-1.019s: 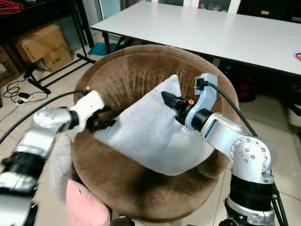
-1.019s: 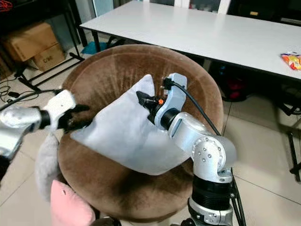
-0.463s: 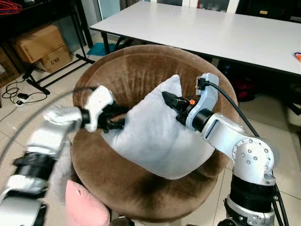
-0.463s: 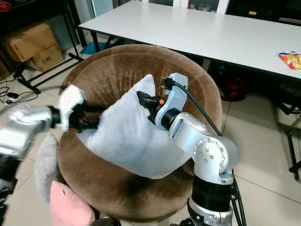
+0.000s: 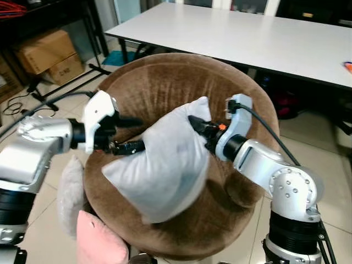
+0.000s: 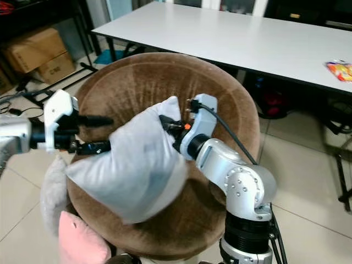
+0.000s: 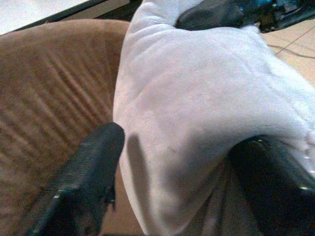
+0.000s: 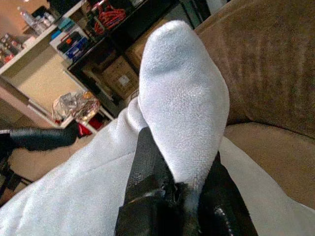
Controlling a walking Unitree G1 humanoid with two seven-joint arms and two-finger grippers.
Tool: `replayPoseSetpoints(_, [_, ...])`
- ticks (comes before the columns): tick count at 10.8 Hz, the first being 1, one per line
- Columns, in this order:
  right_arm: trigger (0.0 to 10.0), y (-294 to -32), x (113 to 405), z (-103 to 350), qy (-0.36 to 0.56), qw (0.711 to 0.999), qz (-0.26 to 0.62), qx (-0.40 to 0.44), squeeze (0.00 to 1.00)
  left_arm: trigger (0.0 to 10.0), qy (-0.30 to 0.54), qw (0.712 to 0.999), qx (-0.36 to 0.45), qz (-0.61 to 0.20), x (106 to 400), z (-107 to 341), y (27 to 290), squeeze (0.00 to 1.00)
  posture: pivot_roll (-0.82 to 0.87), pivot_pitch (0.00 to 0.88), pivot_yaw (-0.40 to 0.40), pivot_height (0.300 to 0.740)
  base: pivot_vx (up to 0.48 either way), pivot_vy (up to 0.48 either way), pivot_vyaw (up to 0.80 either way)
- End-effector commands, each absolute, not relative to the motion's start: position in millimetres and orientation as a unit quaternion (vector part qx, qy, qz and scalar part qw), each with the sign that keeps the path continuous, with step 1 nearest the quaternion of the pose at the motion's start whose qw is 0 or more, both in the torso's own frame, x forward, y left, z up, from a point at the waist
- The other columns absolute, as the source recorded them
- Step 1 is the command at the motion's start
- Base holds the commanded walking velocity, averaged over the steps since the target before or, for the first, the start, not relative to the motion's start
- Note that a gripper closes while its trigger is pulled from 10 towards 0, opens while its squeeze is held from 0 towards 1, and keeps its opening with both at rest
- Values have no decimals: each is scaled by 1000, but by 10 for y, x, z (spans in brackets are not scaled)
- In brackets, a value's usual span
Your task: Move the pillow to the sofa from floor
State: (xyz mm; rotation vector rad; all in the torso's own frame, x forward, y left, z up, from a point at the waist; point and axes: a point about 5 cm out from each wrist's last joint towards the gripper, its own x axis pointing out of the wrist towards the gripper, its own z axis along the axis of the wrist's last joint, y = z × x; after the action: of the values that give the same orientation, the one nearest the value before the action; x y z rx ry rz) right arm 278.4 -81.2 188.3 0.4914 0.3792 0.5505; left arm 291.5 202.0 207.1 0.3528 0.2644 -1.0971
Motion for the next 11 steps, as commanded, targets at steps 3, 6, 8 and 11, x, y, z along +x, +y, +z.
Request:
replayPoseSetpoints(3, [10000,-820,2795,1849,179,920,267,224,0,10000,148,879,243,-382,3014,1915,2234,373,-32,0,47,740,0,0,0])
replayPoseSetpoints(6, [10000,-798,2837,1775,190,919,262,226,0,10000,57,933,178,-309,3166,2226,2335,0,-24,0,34,740,0,0,0])
replayPoseSetpoints(8, [10000,-786,2855,1712,198,921,254,221,0,10000,40,920,79,-382,3074,2267,2171,1000,-23,0,38,740,0,0,0])
replayPoseSetpoints(11, [10000,-796,2882,1740,190,926,249,210,0,10000,190,861,117,-456,2795,1722,2012,1000,-33,0,43,740,0,0,0])
